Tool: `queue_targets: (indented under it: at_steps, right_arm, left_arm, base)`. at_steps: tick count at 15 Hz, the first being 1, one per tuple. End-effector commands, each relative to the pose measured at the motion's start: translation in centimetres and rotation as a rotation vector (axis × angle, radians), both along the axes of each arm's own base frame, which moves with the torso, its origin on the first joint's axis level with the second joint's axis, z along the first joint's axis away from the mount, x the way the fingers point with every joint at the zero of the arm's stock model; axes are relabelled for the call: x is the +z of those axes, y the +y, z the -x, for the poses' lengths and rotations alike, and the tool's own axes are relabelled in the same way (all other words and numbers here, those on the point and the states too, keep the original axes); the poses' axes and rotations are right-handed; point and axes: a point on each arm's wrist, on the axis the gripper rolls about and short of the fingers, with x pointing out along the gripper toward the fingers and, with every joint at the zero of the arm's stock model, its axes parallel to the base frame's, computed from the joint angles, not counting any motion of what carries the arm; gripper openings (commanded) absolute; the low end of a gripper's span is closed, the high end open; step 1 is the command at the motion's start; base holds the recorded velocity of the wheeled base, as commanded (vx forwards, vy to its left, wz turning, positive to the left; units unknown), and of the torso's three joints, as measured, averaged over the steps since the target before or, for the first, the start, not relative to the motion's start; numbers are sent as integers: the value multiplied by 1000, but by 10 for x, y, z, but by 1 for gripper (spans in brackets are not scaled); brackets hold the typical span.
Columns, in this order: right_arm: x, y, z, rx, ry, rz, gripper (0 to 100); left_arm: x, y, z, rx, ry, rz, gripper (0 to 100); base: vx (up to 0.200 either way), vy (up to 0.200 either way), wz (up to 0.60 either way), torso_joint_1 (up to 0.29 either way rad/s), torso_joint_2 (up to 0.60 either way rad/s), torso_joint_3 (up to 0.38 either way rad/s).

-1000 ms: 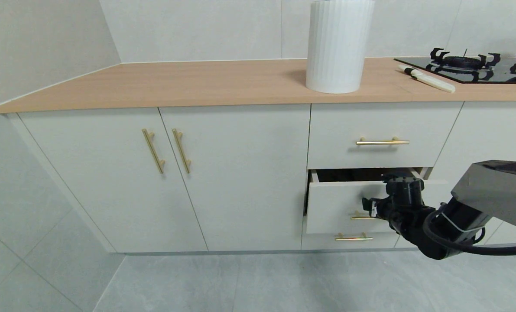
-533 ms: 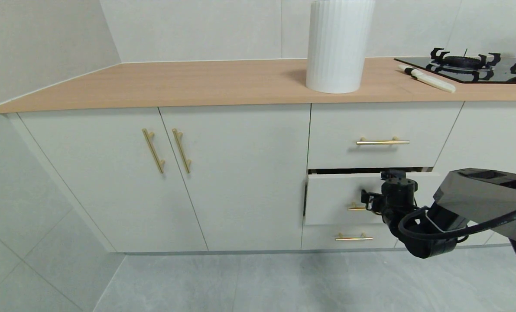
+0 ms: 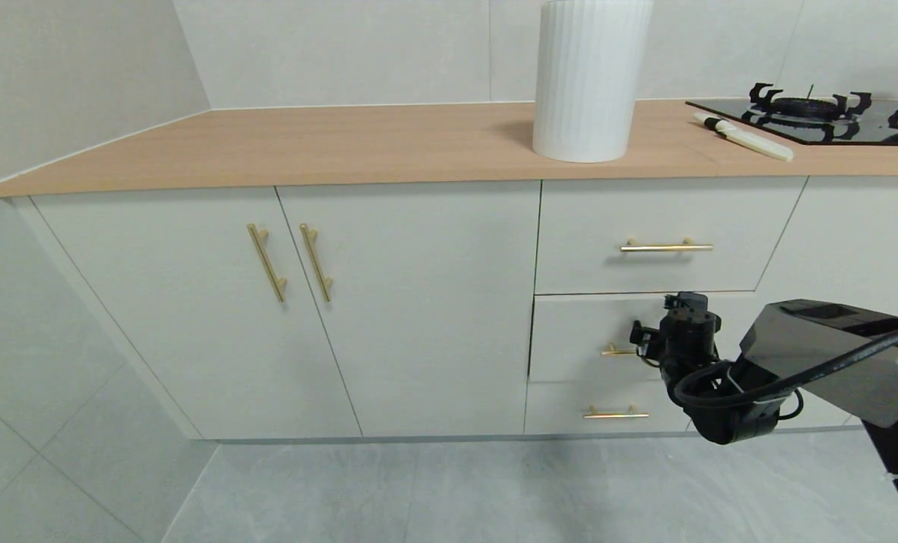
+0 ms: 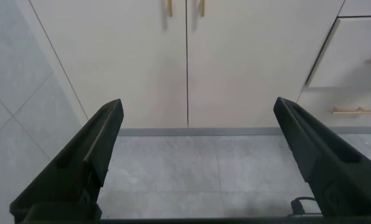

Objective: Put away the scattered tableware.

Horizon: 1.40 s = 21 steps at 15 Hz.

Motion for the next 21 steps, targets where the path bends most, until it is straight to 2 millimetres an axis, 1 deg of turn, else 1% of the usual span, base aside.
queue_targets:
  at_steps: [1,3,5,9,11,12,13,15,16,17,18,19,20,21]
  right_arm:
    - [-4,-3,-11,-34,-25,0,100]
    - [-5,-6,-19,-64,-50,0,100]
    - [-5,-7,-23,-84,-63,0,100]
    - [-4,-7,-23,-87,-66,0,100]
    - [3,-8,-20,-87,-69,-1,100]
    - [6,-9,-15,-87,-59,3,100]
    - [15,-10,-6,-82,-49,4,100]
    - [33,-12,28,-19,38,18,100]
    - [49,-12,47,39,81,16,100]
    - [74,-10,75,79,120,17,100]
    - [95,-14,97,99,131,15,100]
    - [98,-14,101,103,133,14,100]
    - [128,-19,129,143,116,1,100]
    - [146,-23,150,150,107,1,100]
  left_arm:
    - [0,0,0,0,0,0,100]
    - [0,0,0,0,0,0,100]
    - [0,0,0,0,-1,0,100]
    - [0,0,0,0,0,0,100]
    - [0,0,0,0,0,0,100]
    - [0,0,0,0,0,0,100]
    - [0,0,0,0,-1,0,100]
    - [0,0,0,0,0,0,100]
    - [0,0,0,0,0,0,100]
    - [0,0,0,0,0,0,100]
    - [0,0,0,0,0,0,100]
    - [0,0,0,0,0,0,100]
    - [0,0,0,0,0,0,100]
    - [0,0,0,0,0,0,100]
  base:
    - [0,0,0,0,0,0]
    - [0,0,0,0,0,0]
    - [0,0,0,0,0,0]
    - [0,0,0,0,0,0]
    - [0,0,0,0,0,0]
    - [0,0,0,0,0,0]
    - [0,0,0,0,0,0]
    - [0,0,0,0,0,0]
    - [0,0,0,0,0,0]
    - [0,0,0,0,0,0]
    - [0,0,0,0,0,0]
    - [0,0,0,0,0,0]
    - [0,0,0,0,0,0]
    - [0,0,0,0,0,0]
